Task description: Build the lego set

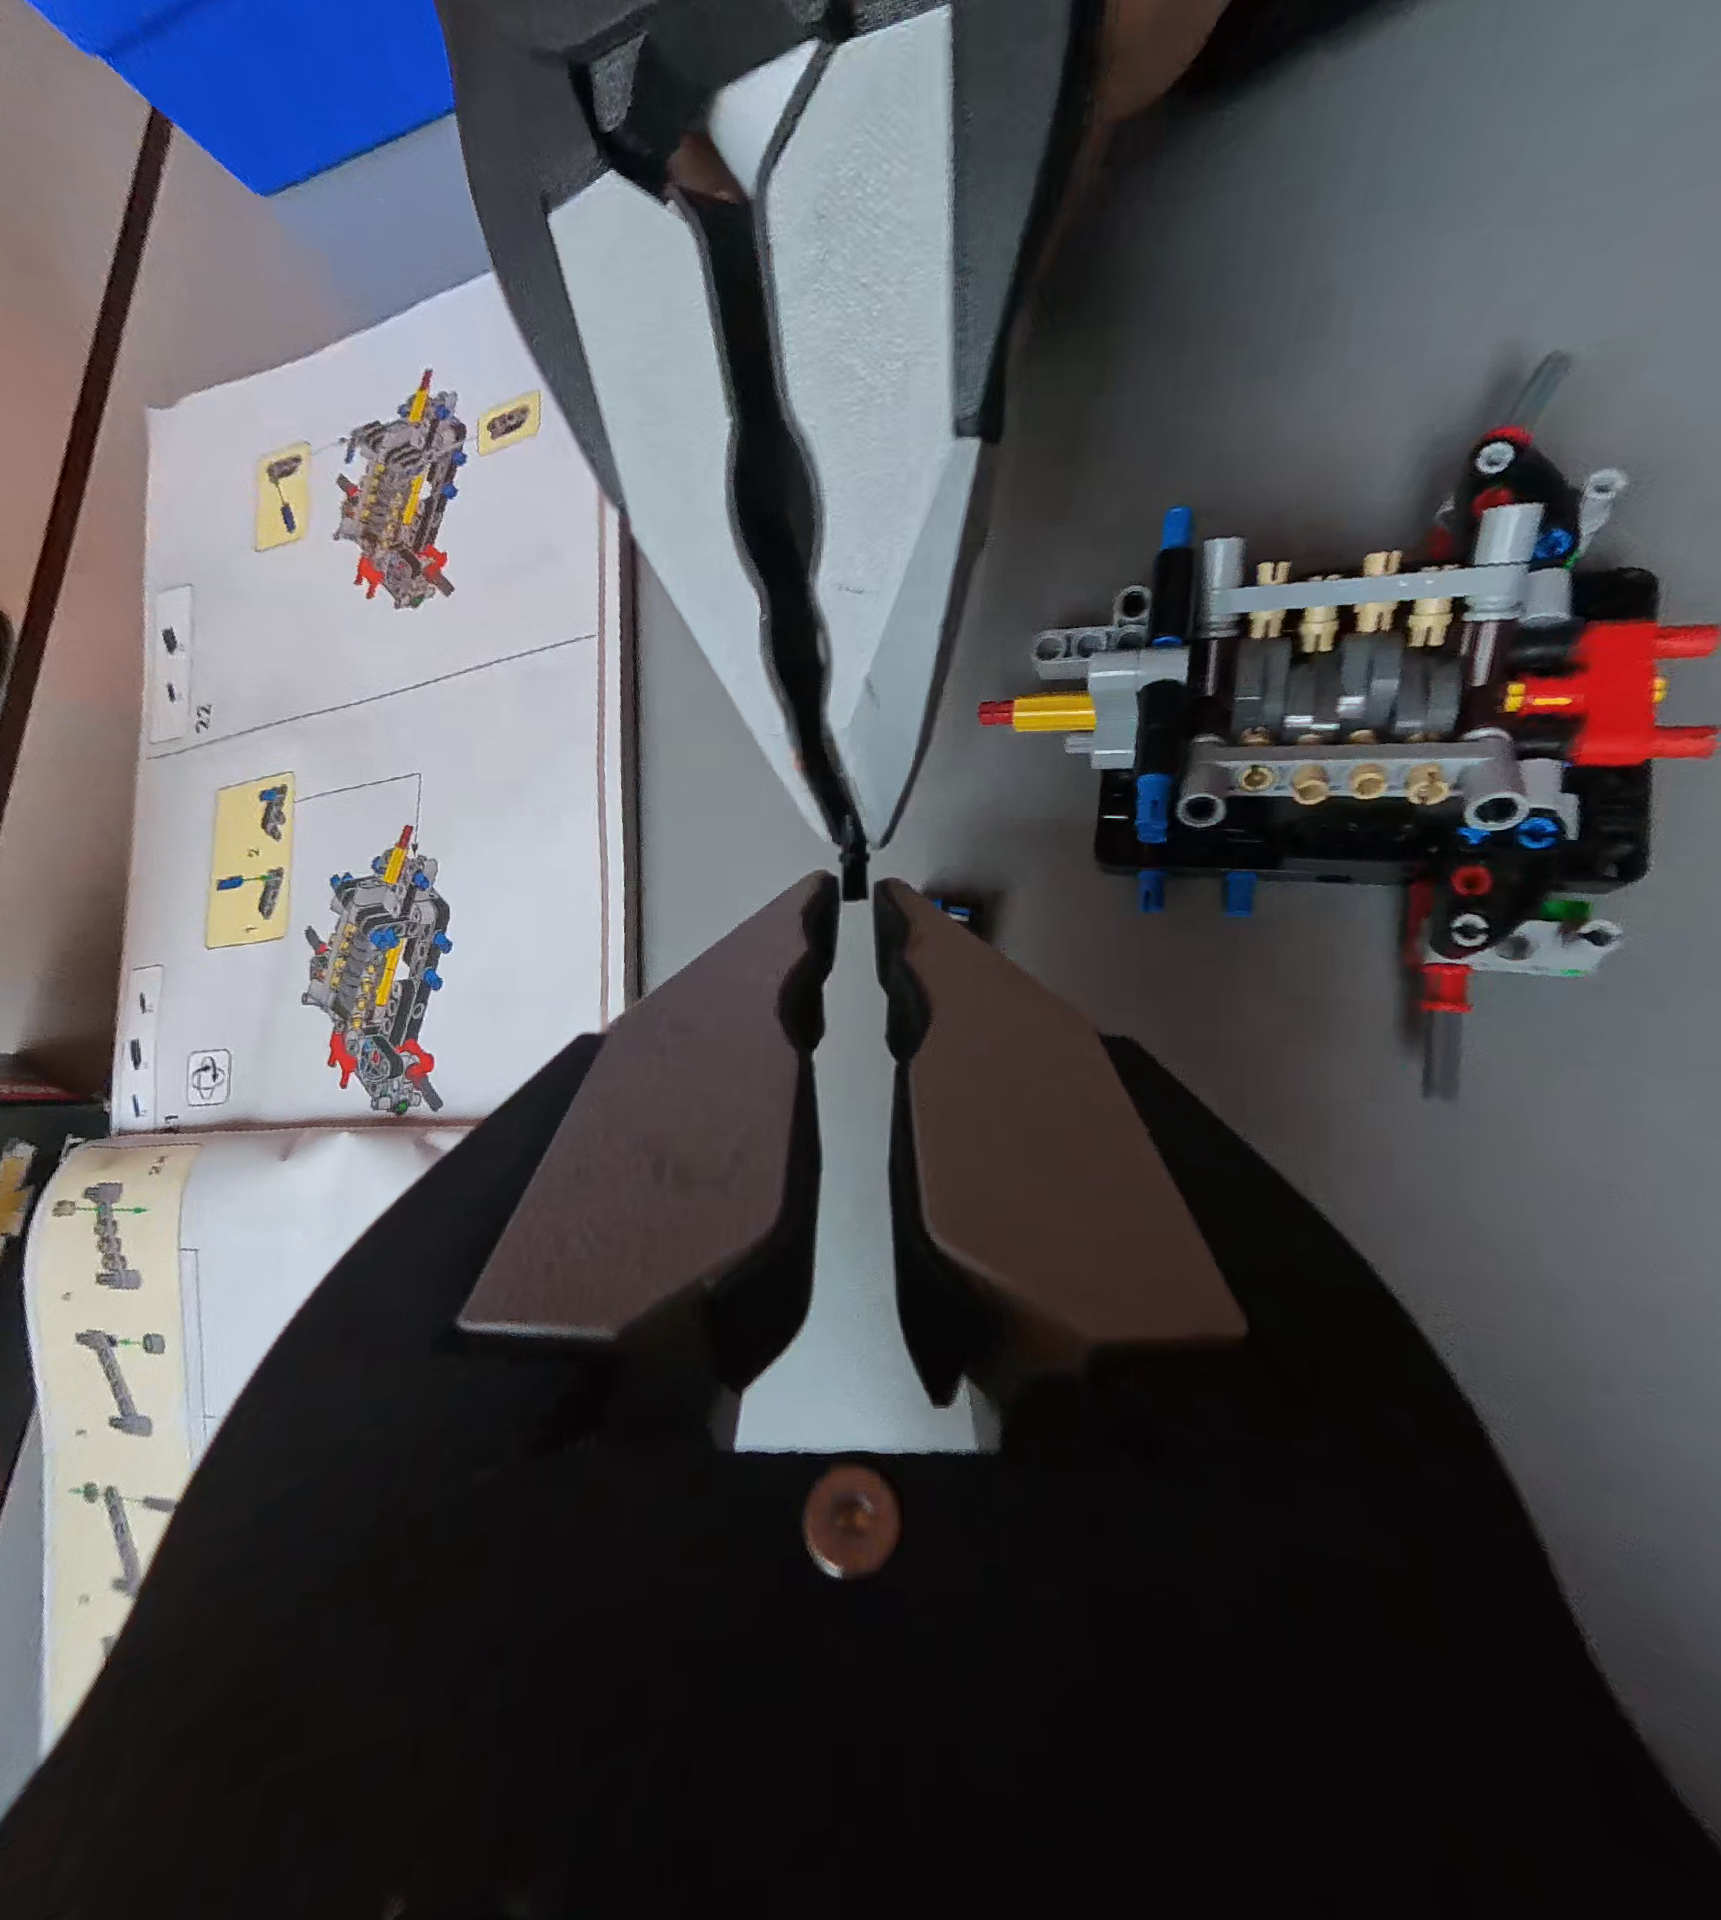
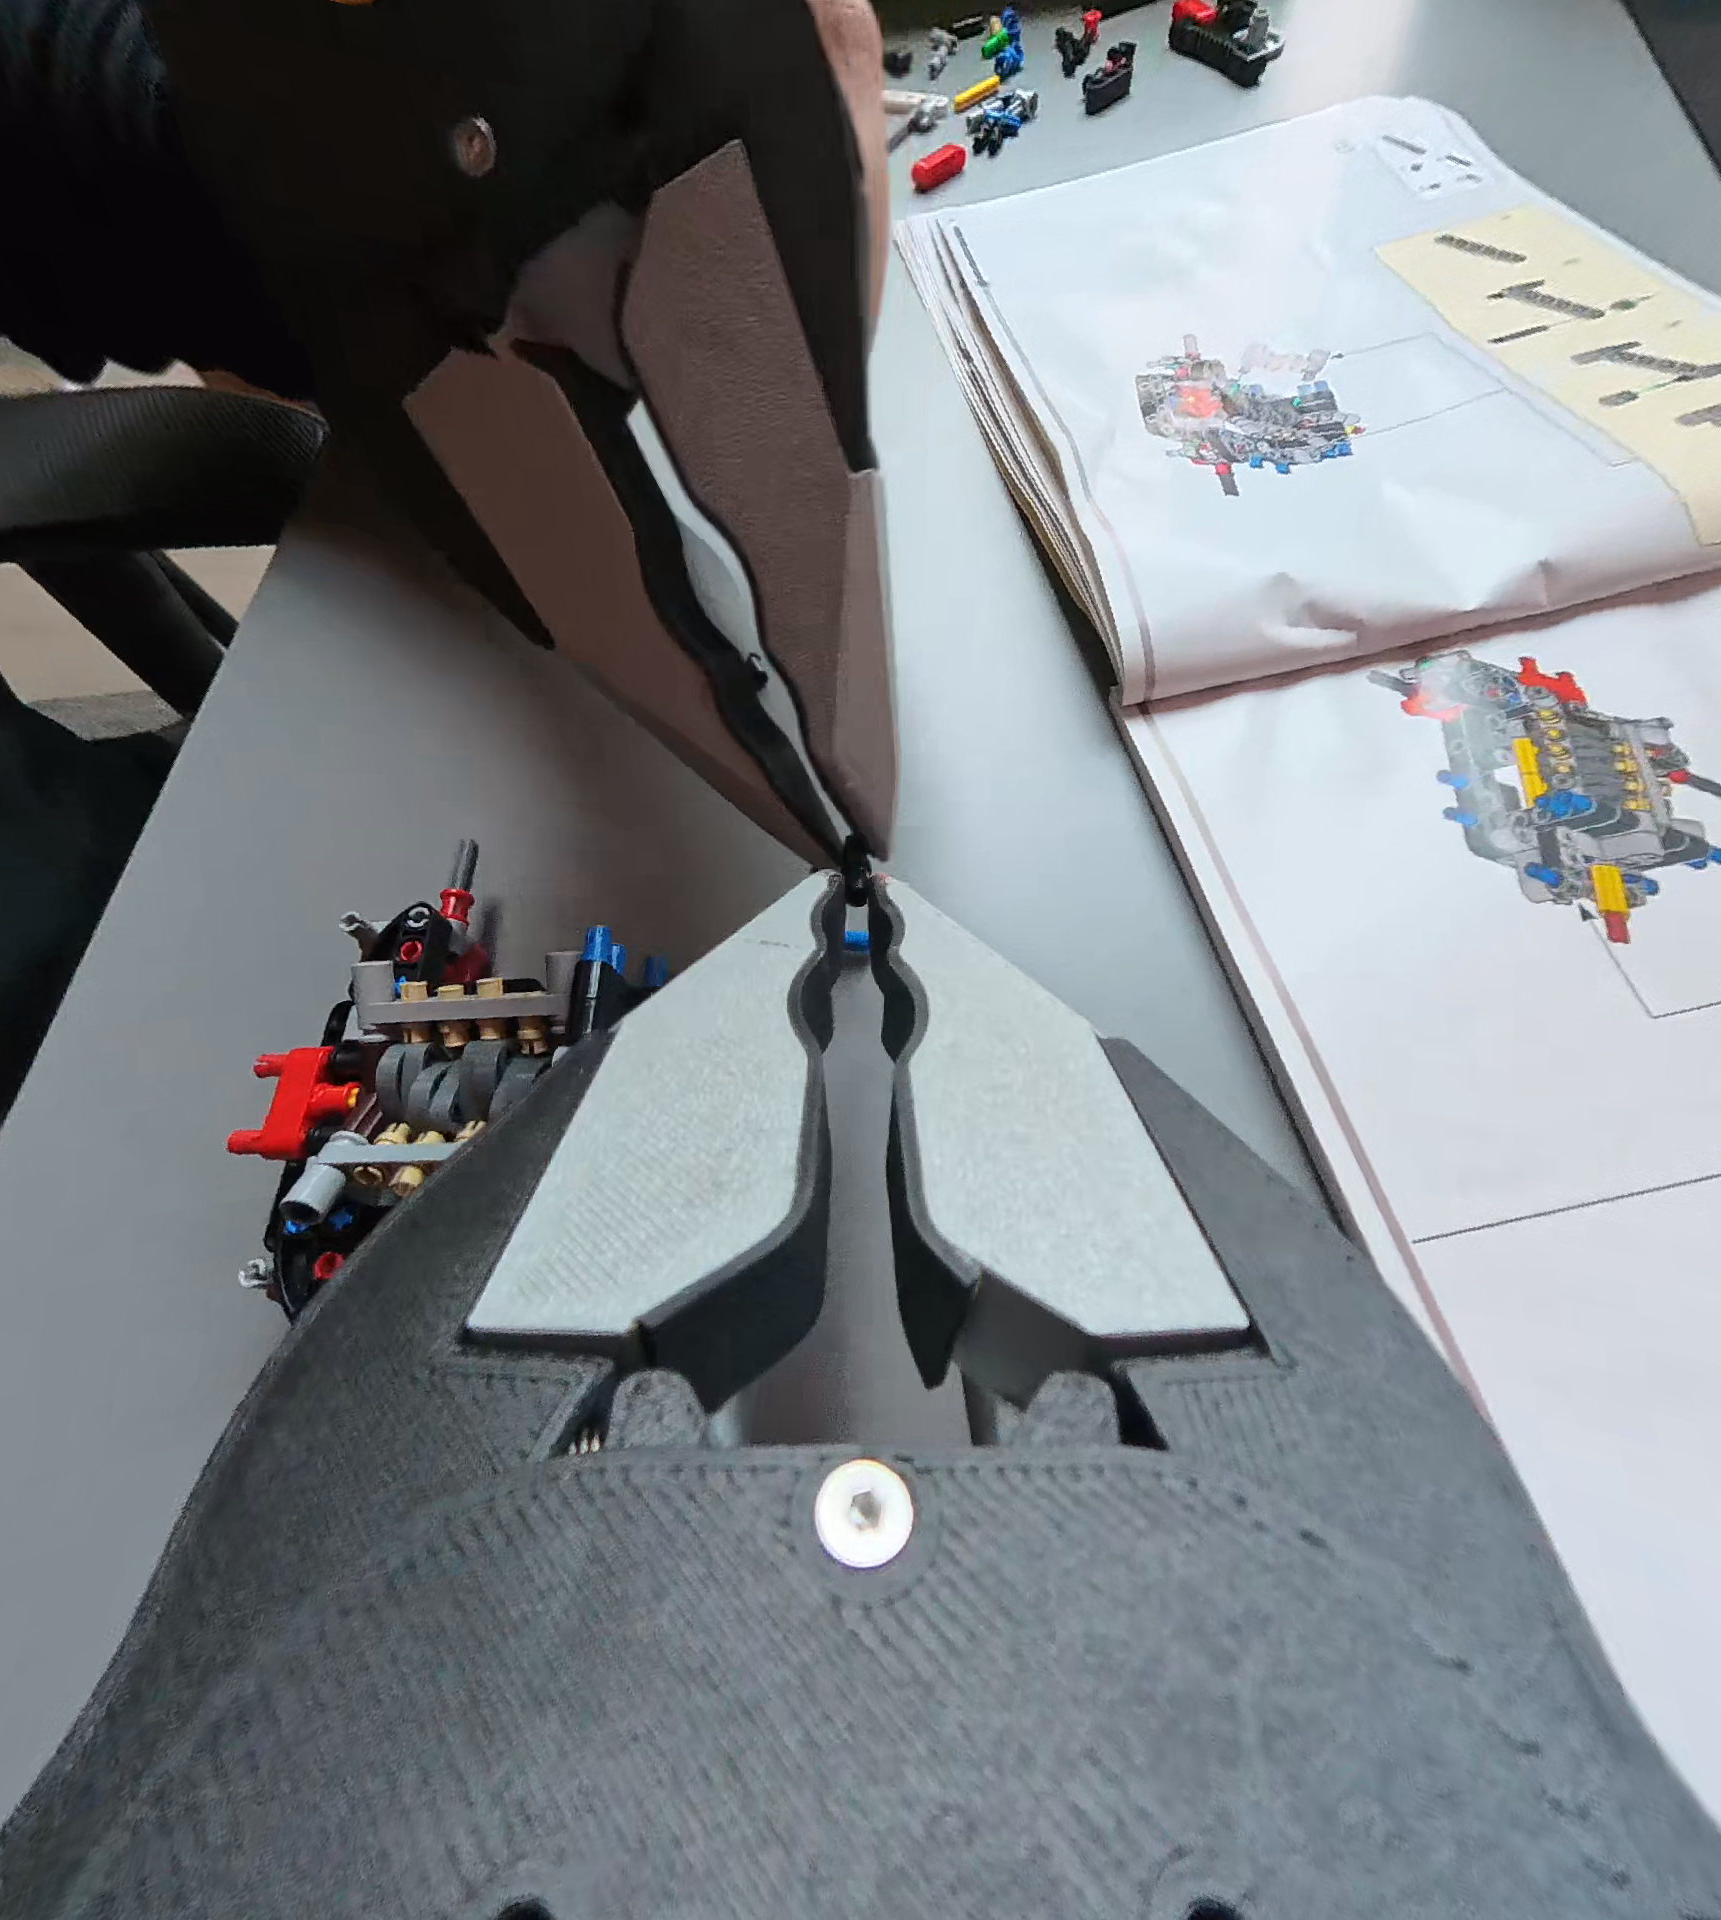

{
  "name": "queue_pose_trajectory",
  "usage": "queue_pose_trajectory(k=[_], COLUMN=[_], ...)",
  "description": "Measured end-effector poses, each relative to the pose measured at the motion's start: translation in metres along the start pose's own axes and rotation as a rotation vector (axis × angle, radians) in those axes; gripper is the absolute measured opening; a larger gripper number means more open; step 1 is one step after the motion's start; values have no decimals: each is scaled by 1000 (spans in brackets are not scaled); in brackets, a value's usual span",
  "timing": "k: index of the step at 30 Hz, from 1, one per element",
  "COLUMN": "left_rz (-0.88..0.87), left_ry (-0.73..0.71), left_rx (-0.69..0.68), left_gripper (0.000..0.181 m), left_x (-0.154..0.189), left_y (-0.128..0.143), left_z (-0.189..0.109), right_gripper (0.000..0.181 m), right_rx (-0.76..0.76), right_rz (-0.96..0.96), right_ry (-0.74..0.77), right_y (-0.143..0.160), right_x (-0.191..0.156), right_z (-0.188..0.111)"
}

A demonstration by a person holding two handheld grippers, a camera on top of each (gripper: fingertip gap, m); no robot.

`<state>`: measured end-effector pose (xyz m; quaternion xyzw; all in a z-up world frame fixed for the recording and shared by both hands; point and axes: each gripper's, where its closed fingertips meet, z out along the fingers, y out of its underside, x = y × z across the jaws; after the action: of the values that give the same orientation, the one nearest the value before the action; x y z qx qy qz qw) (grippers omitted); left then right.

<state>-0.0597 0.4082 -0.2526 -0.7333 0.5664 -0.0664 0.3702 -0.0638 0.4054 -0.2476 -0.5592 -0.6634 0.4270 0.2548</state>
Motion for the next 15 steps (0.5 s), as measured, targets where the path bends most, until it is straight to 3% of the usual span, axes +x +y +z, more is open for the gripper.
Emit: queue_pose_trajectory(k=[1,8,15], left_rz=[16,13,-281], left_ry=[-18,-82,250], left_rx=[10,76,261], left_gripper=[3,2,1], left_x=[0,-5,3], left_y=[-1,-4,-9], left_z=[0,-1,-13], right_gripper=[1,1,1], right_rx=[6,81,97], right_rz=[14,153,-124], right_ry=[-8,-71,50], right_y=[-1,-6,-11], right_x=[0,1,-4], right_z=[0,-3,-6])
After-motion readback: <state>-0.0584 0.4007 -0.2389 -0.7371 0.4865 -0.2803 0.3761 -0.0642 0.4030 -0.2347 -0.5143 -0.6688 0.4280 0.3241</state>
